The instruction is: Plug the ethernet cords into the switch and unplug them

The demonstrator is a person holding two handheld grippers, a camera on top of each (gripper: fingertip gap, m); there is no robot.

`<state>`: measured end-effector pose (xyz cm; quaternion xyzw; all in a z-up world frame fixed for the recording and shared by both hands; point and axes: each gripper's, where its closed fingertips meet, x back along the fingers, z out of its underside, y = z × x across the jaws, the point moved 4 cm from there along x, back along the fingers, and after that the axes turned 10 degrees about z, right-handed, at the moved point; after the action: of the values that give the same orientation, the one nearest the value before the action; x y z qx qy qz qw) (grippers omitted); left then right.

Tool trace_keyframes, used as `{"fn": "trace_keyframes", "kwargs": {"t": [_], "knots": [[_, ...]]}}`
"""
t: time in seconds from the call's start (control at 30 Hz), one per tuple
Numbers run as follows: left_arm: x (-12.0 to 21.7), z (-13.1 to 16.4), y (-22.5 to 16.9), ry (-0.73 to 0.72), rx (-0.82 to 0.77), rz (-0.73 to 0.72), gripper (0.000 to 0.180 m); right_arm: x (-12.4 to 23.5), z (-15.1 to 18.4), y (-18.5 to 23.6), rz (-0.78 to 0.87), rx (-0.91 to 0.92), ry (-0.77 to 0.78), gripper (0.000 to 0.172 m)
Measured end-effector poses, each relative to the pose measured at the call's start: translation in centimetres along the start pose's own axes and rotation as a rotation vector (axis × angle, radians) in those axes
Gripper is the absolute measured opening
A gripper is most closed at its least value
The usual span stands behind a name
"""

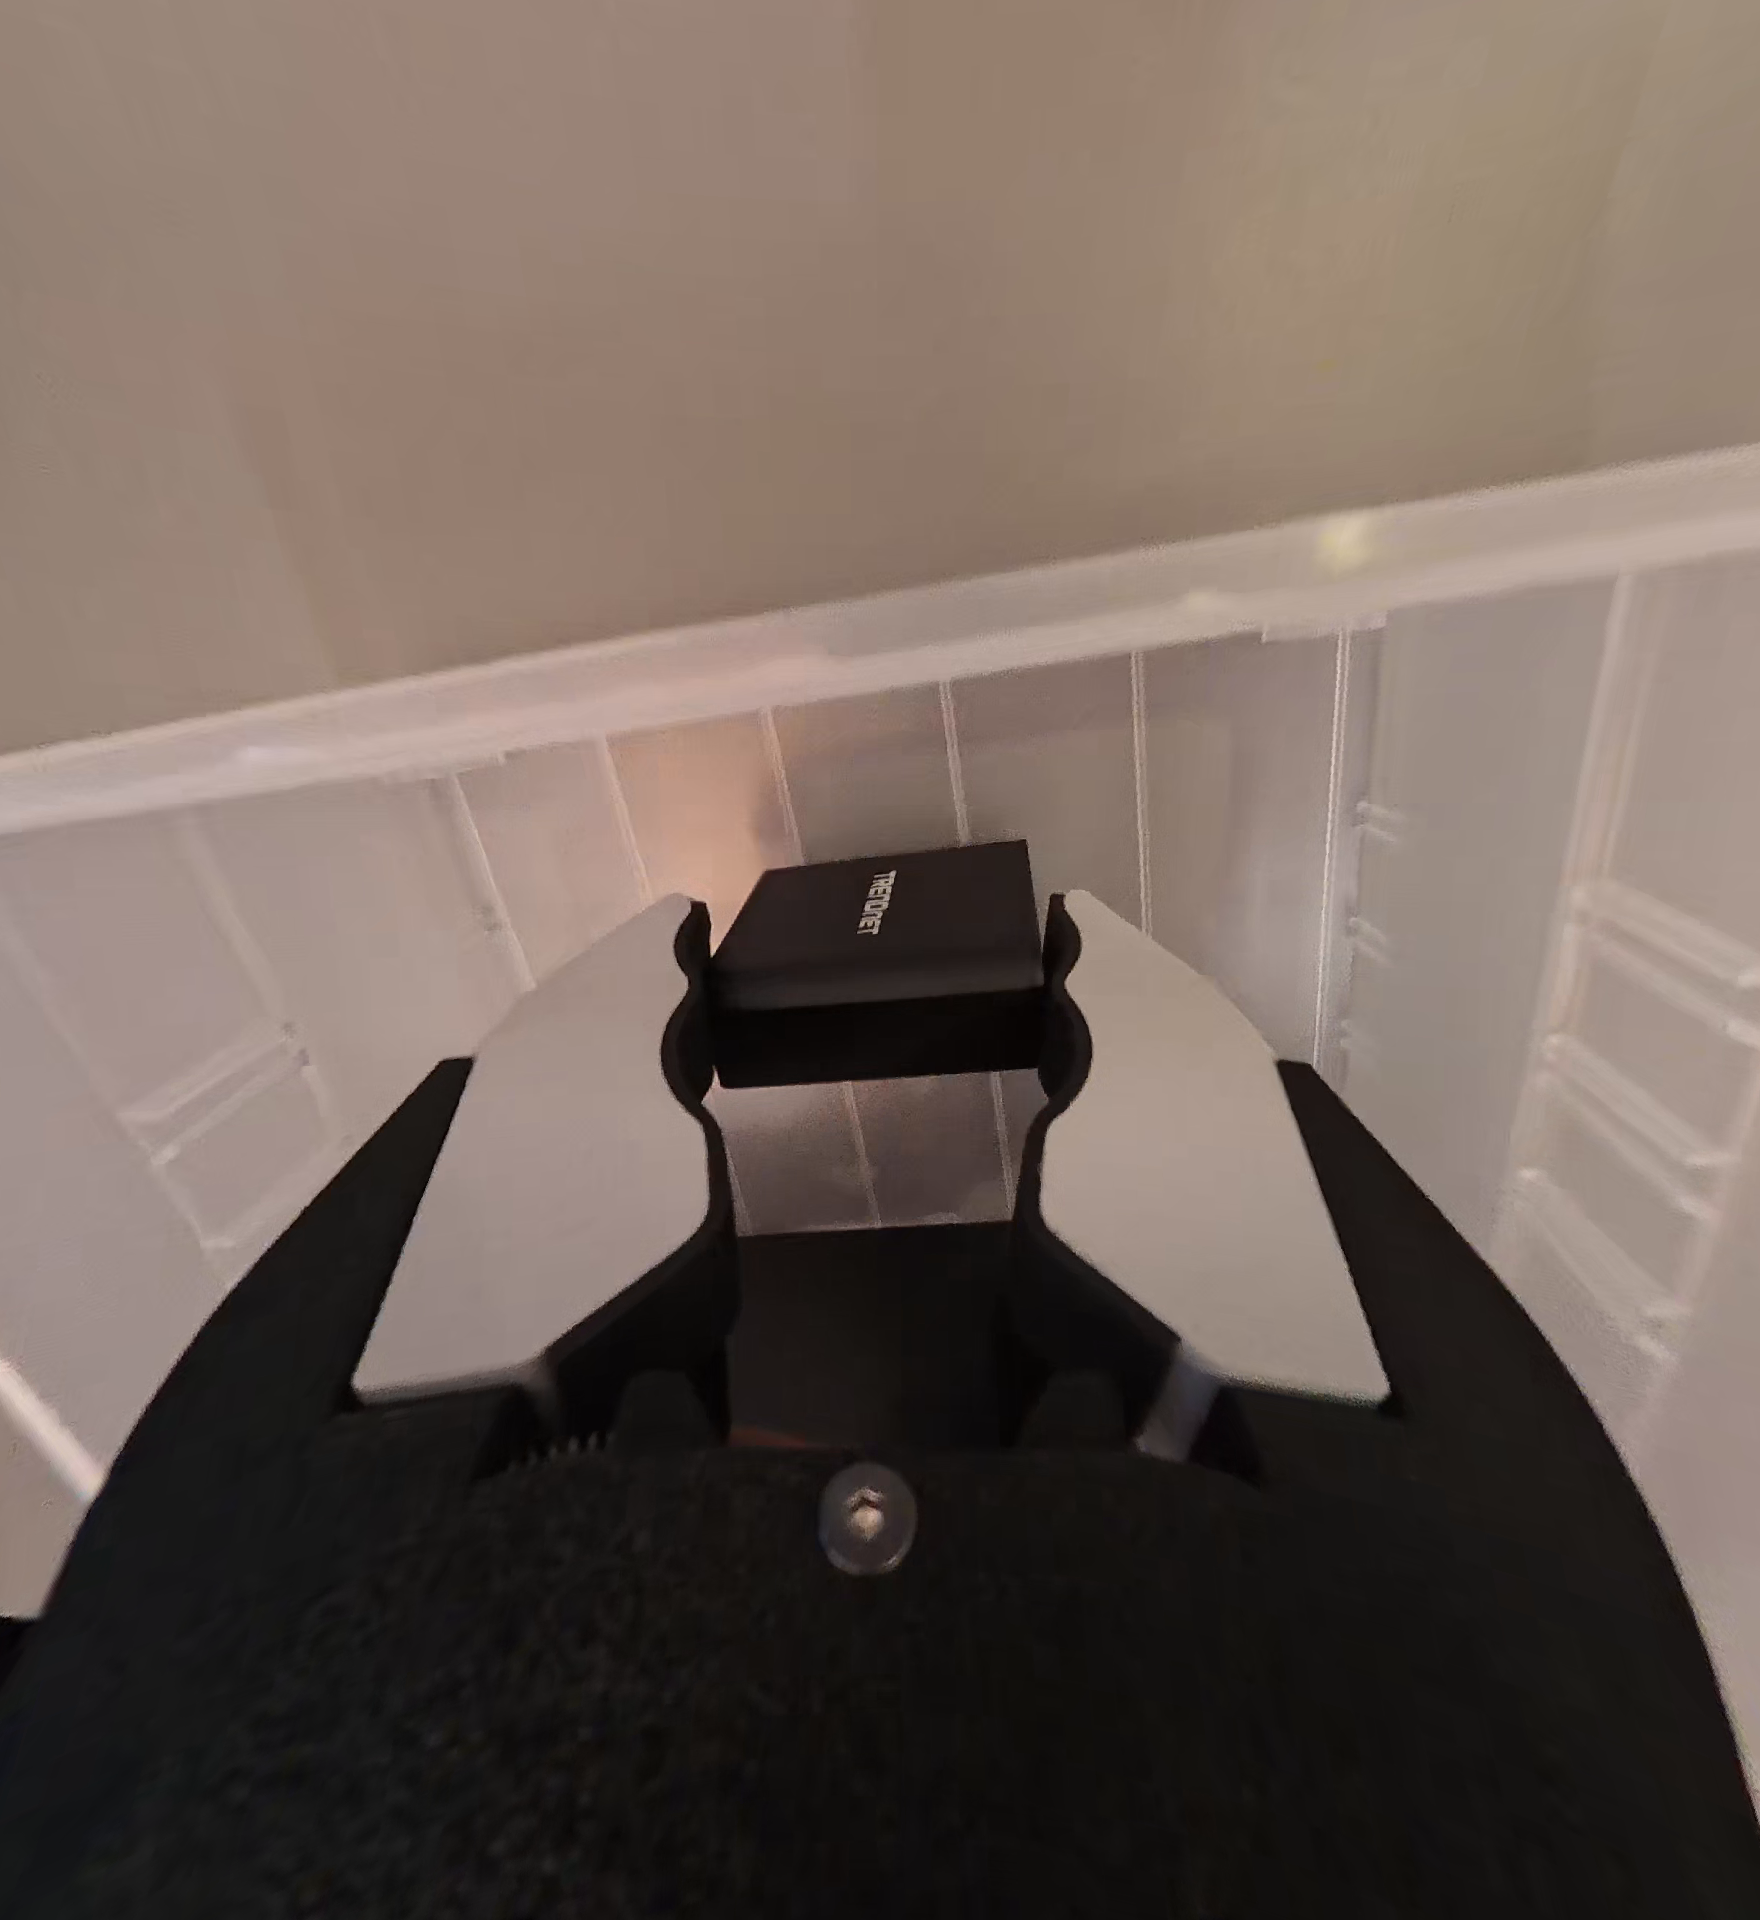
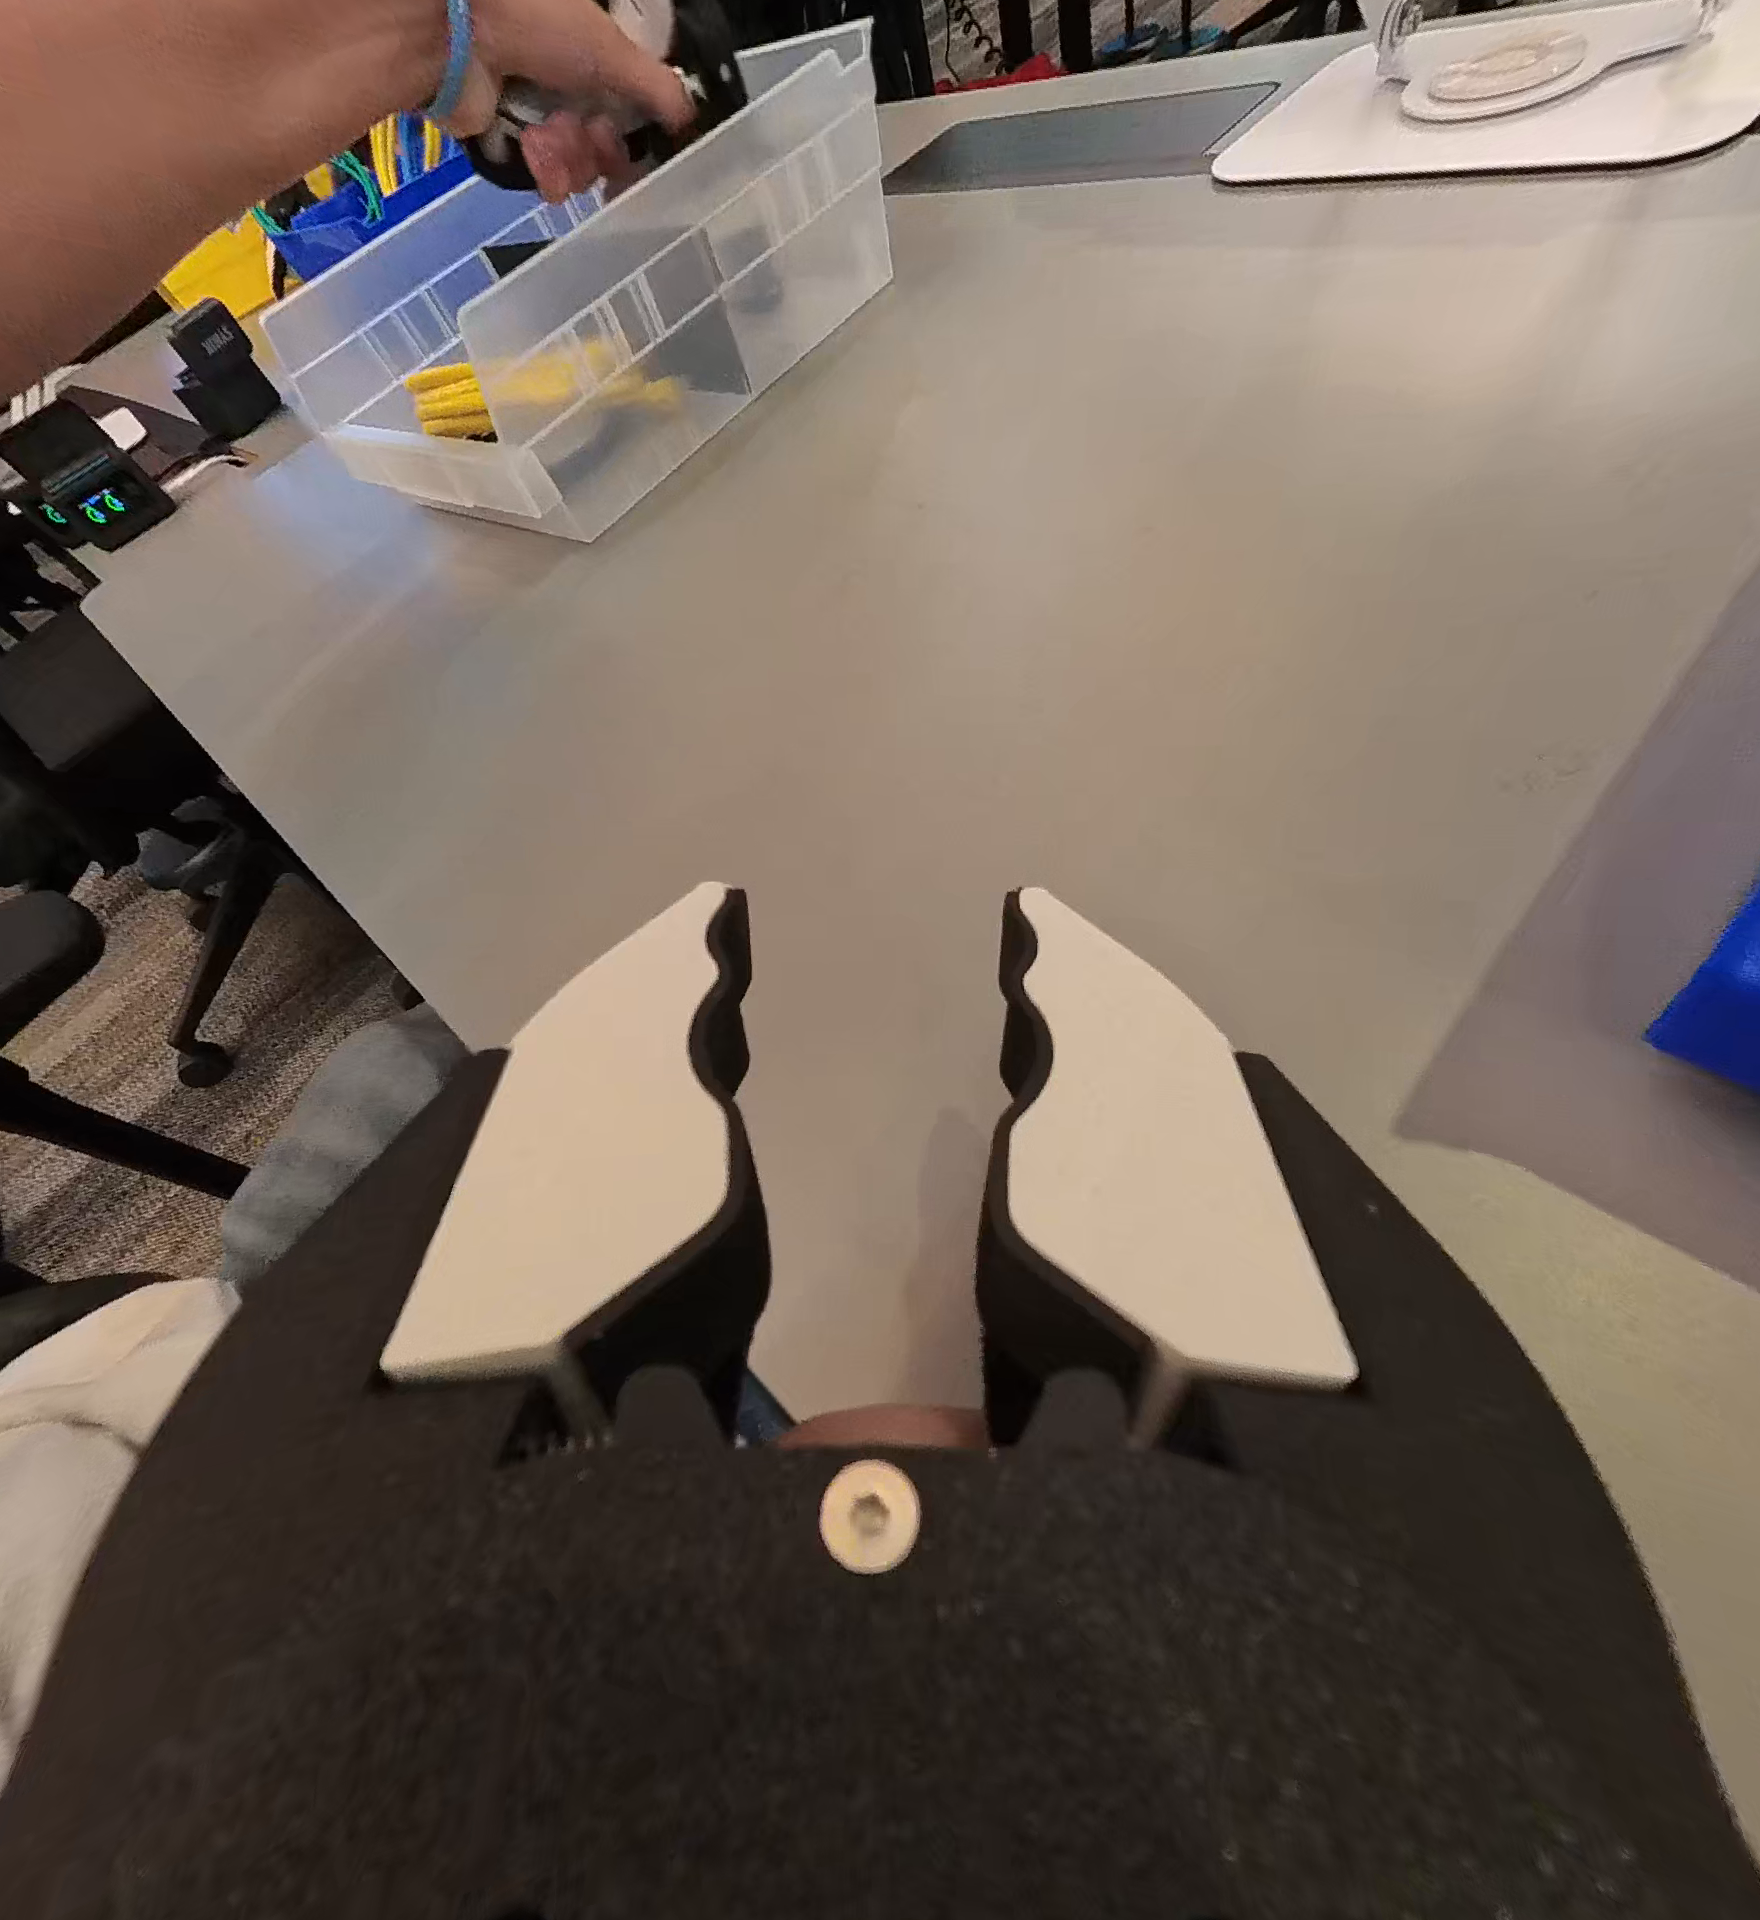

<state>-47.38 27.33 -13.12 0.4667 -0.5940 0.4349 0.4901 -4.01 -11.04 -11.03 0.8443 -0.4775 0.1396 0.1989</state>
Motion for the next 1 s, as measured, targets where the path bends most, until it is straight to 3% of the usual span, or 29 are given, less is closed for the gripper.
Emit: {"fn": "trace_keyframes", "kwargs": {"t": [0.17, 0.33, 0.6, 0.73, 1.0], "knots": [[3.0, 1.0, 0.3, -0.153, -0.010, 0.076, 0.060, -1.5, 0.1, 0.7, -0.012, 0.060, 0.022, 0.045], [8.7, 2.9, -1.6, -0.405, -0.051, 0.285, 0.060, -3.7, -1.3, 0.8, -0.020, 0.226, 0.010, 0.045], [16.4, 9.2, -10.1, -0.702, -0.159, 0.757, 0.060, -8.9, -8.2, 1.7, -0.151, 0.244, -0.039, 0.048], [17.0, 13.0, -15.2, -0.706, -0.220, 0.895, 0.060, -11.0, -11.6, 3.7, -0.184, 0.350, -0.063, 0.052], [12.8, 16.2, -22.1, -0.519, -0.282, 0.789, 0.060, -13.2, -13.2, 7.4, -0.183, 0.574, -0.105, 0.055]]}}
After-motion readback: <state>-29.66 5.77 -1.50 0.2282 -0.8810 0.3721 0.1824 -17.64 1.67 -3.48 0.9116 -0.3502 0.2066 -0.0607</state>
